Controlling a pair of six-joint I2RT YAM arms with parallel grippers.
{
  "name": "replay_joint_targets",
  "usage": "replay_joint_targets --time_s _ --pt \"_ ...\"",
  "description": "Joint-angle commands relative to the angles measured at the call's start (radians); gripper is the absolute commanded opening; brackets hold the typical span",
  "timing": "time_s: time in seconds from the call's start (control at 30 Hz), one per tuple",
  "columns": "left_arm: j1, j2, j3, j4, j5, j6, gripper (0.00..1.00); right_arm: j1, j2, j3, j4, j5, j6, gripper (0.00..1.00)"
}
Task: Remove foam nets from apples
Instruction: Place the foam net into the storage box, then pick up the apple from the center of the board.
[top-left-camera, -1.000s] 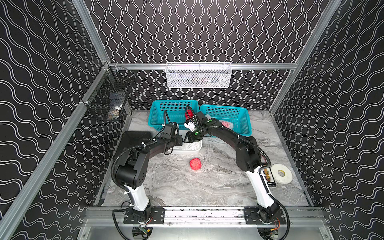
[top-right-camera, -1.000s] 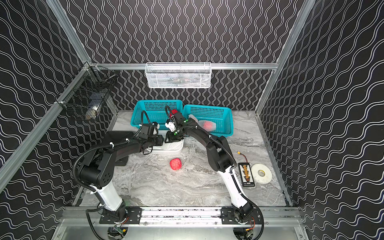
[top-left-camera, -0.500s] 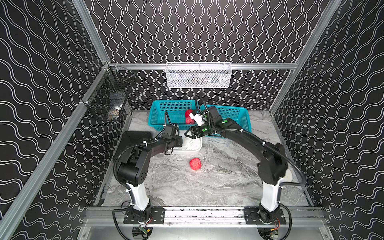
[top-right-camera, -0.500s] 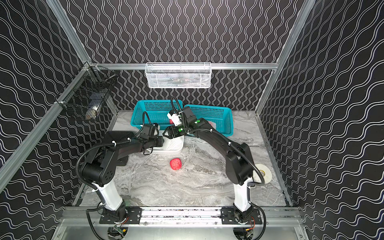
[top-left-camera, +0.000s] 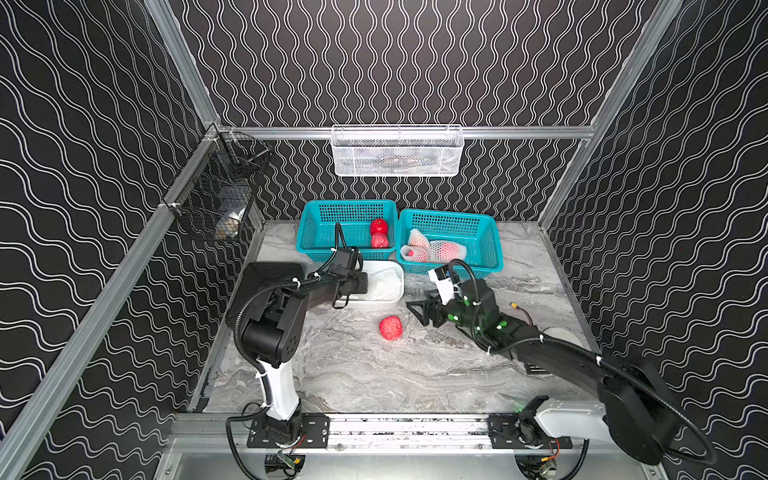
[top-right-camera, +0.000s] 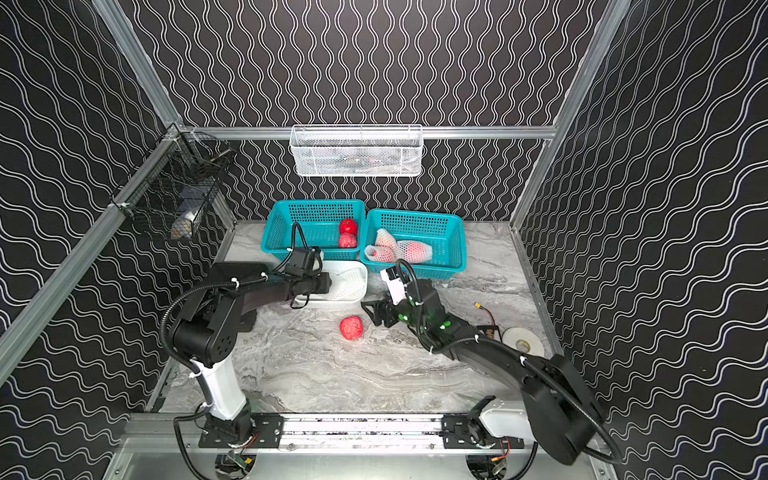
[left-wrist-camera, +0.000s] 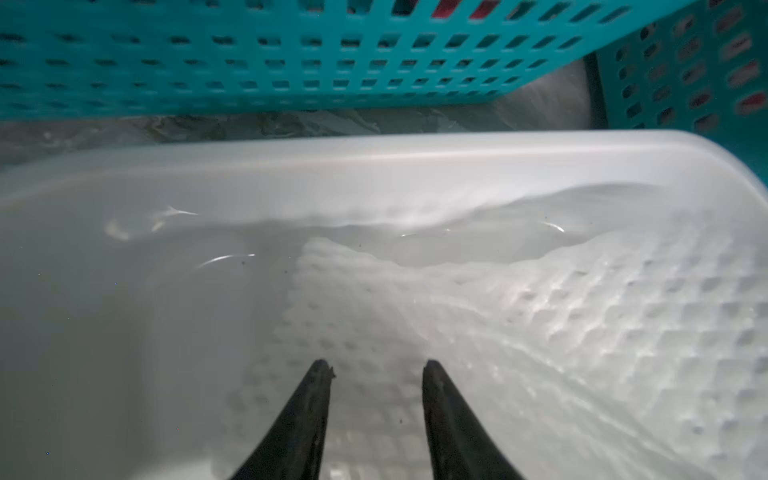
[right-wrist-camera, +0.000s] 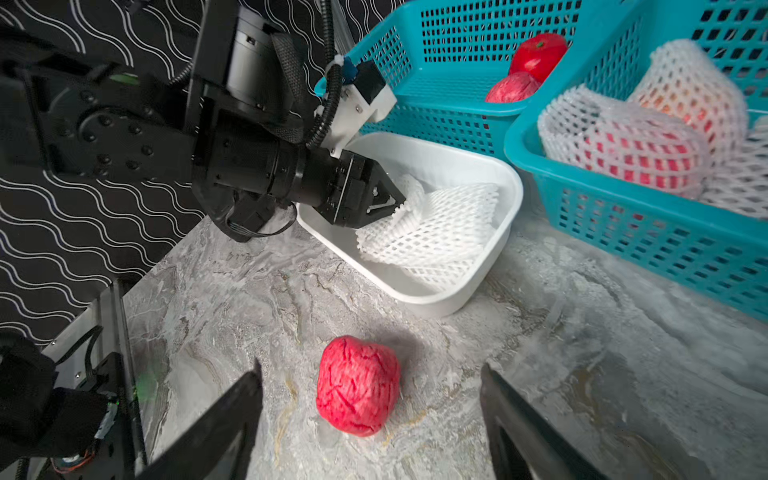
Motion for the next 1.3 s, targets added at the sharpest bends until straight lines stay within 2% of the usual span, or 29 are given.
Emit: replay_joint_targets --time_s 0.0,0.07,0.2,0.27,0.3,0.47,0.63,0.73,0.87,1.03,1.27 --pt "-0.005 -0.037 0.007 -0.008 -0.029 0.006 0.49 0.0 -0.065 -0.077 0.148 0.058 -0.021 0.85" --pt "-0.007 -0.058 0.016 -0.02 -0.032 0.002 0.52 0.001 -0.088 -0.123 0.175 0.078 -0.02 0.85" --pt "-0.022 -0.13 0.003 -0.01 -0.044 0.005 0.61 0.002 -0.075 -0.238 0.355 0.093 -0.028 0.86" --pt "-0.033 -0.182 -0.011 -0.002 -0.059 0.01 0.68 0.002 -0.057 -0.287 0.472 0.111 -0.025 0.92" --pt "-0.039 -0.212 -0.016 -0.008 -0.075 0.01 0.69 0.002 -0.052 -0.306 0.521 0.119 -0.017 0.93" --pt "-0.073 -0.381 -0.079 -0.024 -0.145 -0.009 0.76 0.003 -0.073 -0.342 0.569 0.17 -0.035 0.99" --pt "-0.188 -0.553 -0.166 -0.109 -0.163 -0.037 0.95 0.002 -0.114 -0.352 0.542 0.131 -0.065 1.0" --pt "-0.304 -0.611 -0.218 -0.174 -0.207 -0.069 0.99 0.003 -0.122 -0.358 0.551 0.093 -0.082 1.0" --pt "-0.398 -0.604 -0.266 -0.23 -0.244 -0.141 0.99 0.002 -0.09 -0.357 0.581 0.079 -0.072 1.0" --pt "-0.497 -0.503 -0.257 -0.247 -0.293 -0.199 0.99 0.003 -0.053 -0.357 0.619 0.079 -0.056 1.0" --pt "-0.522 -0.373 -0.254 -0.223 -0.3 -0.242 0.99 0.002 -0.053 -0.353 0.611 0.08 -0.056 1.0"
